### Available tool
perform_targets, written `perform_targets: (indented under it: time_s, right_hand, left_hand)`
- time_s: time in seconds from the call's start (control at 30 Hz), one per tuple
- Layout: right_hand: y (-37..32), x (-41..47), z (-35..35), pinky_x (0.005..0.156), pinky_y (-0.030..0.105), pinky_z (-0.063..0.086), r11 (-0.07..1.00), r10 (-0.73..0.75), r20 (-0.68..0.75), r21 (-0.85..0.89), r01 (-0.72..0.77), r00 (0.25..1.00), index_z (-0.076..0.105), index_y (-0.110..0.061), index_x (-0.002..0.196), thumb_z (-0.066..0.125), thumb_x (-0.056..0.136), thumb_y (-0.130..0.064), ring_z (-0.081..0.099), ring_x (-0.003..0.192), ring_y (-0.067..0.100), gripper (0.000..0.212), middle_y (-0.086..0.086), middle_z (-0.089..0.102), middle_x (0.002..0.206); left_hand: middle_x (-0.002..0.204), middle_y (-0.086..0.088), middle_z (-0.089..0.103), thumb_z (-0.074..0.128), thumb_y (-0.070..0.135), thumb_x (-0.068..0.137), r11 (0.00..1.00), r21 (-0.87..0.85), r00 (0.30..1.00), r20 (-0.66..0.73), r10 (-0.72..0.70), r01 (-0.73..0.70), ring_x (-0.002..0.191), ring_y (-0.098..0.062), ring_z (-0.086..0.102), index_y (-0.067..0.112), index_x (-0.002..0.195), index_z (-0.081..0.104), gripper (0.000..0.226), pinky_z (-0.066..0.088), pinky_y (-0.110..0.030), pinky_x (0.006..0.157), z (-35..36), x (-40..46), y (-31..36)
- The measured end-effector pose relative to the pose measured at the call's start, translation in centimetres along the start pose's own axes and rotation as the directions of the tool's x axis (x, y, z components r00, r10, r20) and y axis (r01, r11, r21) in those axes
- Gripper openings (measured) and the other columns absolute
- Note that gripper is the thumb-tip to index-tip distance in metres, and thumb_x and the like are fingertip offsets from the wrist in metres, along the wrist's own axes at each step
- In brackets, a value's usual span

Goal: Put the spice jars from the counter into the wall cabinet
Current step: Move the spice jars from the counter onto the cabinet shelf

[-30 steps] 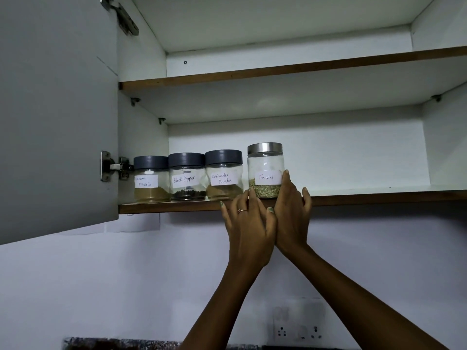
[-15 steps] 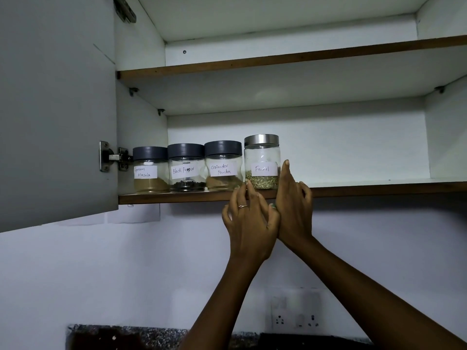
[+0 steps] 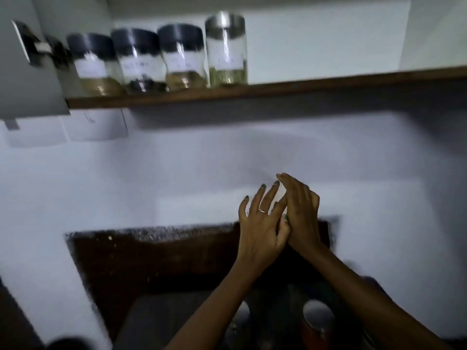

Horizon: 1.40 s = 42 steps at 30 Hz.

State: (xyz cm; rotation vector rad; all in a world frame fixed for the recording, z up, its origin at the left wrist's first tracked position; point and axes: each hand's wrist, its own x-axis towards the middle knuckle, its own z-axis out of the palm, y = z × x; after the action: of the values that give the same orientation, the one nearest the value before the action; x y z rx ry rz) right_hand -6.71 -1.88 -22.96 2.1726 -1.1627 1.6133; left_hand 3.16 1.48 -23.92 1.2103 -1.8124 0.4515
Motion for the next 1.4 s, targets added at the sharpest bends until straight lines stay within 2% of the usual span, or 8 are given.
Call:
perform_targets:
  time_s: [0.13, 0.27, 0.47, 0.63, 0.8, 1.07, 1.2, 1.4]
  right_hand:
    - [4.0, -8.1, -0.2, 0.093, 0.022, 0.021, 0.983, 0.172, 0.068, -0.074, -0.167, 0.983, 0.039, -0.028, 0.131, 0.040, 0.088, -0.035, 0.041, 0.119, 0.011, 0.043, -0.003, 0.051, 0.128]
    - [7.4, -14.7, -1.4, 0.091, 0.033, 0.029, 0.909, 0.397, 0.138, -0.197, -0.367, 0.907, 0.045, -0.026, 0.126, 0.042, 0.078, -0.033, 0.044, 0.115, 0.017, 0.049, 0.000, 0.054, 0.124]
    - [11.1, -21.8, -3.7, 0.102, 0.047, 0.034, 0.738, 0.670, 0.261, -0.329, -0.589, 0.695, 0.047, -0.009, 0.128, 0.062, 0.079, -0.013, 0.044, 0.121, 0.034, 0.050, 0.017, 0.051, 0.129]
    - [12.7, -24.4, -3.5, 0.109, 0.048, 0.029, 0.691, 0.723, 0.396, -0.428, -0.583, 0.566, 0.039, -0.012, 0.137, 0.063, 0.082, -0.015, 0.037, 0.130, 0.032, 0.060, 0.014, 0.045, 0.139]
    - [14.4, -26.5, -1.6, 0.115, 0.052, 0.018, 0.754, 0.656, 0.547, -0.501, -0.425, 0.520, 0.023, -0.020, 0.147, 0.064, 0.083, -0.026, 0.027, 0.140, 0.028, 0.075, 0.009, 0.033, 0.151]
    - [14.9, -28.8, 0.7, 0.111, 0.056, -0.006, 0.766, 0.638, 0.591, -0.550, -0.332, 0.494, 0.010, -0.024, 0.149, 0.062, 0.081, -0.036, 0.023, 0.142, 0.030, 0.087, 0.007, 0.038, 0.149]
    - [14.7, -28.9, 0.9, 0.113, 0.054, -0.005, 0.774, 0.627, 0.560, -0.529, -0.349, 0.542, 0.021, -0.019, 0.147, 0.063, 0.081, -0.033, 0.022, 0.142, 0.033, 0.080, 0.010, 0.045, 0.144]
    - [13.3, -28.9, 0.6, 0.115, 0.051, 0.004, 0.787, 0.615, 0.560, -0.487, -0.380, 0.555, 0.023, -0.019, 0.147, 0.061, 0.082, -0.029, 0.021, 0.142, 0.033, 0.076, 0.012, 0.039, 0.148]
  left_hand:
    - [0.148, 0.002, 0.042, 0.030, 0.036, 0.090, 0.991, -0.093, 0.976, 0.204, -0.074, 0.094, 0.140, -0.018, 0.033, 0.024, 0.136, 0.048, 0.051, 0.021, -0.043, 0.110, 3.7, -6.1, 2.6]
    - [0.149, 0.001, 0.041, 0.040, 0.040, 0.094, 0.975, -0.122, 0.911, 0.393, -0.123, 0.185, 0.140, -0.019, 0.033, 0.024, 0.140, 0.043, 0.049, 0.021, -0.046, 0.110, 7.5, -10.9, 4.2]
    - [0.155, -0.002, 0.029, 0.050, 0.053, 0.089, 0.934, -0.089, 0.738, 0.640, -0.213, 0.346, 0.141, -0.022, 0.029, 0.027, 0.147, 0.027, 0.069, 0.022, -0.050, 0.110, 13.2, -17.3, 3.8]
    - [0.159, -0.008, 0.014, 0.066, 0.044, 0.080, 0.822, -0.036, 0.504, 0.805, -0.313, 0.568, 0.144, -0.029, 0.019, 0.021, 0.151, 0.006, 0.096, 0.021, -0.059, 0.113, 15.4, -20.7, 2.6]
    - [0.158, -0.009, 0.016, 0.073, 0.036, 0.078, 0.721, -0.027, 0.389, 0.856, -0.342, 0.692, 0.144, -0.030, 0.022, 0.019, 0.151, -0.004, 0.107, 0.025, -0.056, 0.114, 17.1, -21.7, 2.7]
    - [0.149, -0.012, 0.032, 0.077, 0.036, 0.074, 0.618, -0.045, 0.390, 0.811, -0.436, 0.785, 0.135, -0.026, 0.036, 0.015, 0.148, 0.020, 0.096, 0.035, -0.045, 0.111, 19.2, -21.6, 2.6]
    - [0.139, -0.009, 0.043, 0.076, 0.036, 0.074, 0.585, -0.072, 0.427, 0.755, -0.497, 0.808, 0.126, -0.022, 0.045, 0.014, 0.138, 0.037, 0.078, 0.040, -0.038, 0.106, 19.7, -21.5, 2.5]
    - [0.133, -0.005, 0.053, 0.077, 0.033, 0.074, 0.503, -0.156, 0.441, 0.733, -0.518, 0.850, 0.122, -0.019, 0.051, 0.018, 0.132, 0.038, 0.071, 0.041, -0.030, 0.099, 18.7, -22.5, 2.6]
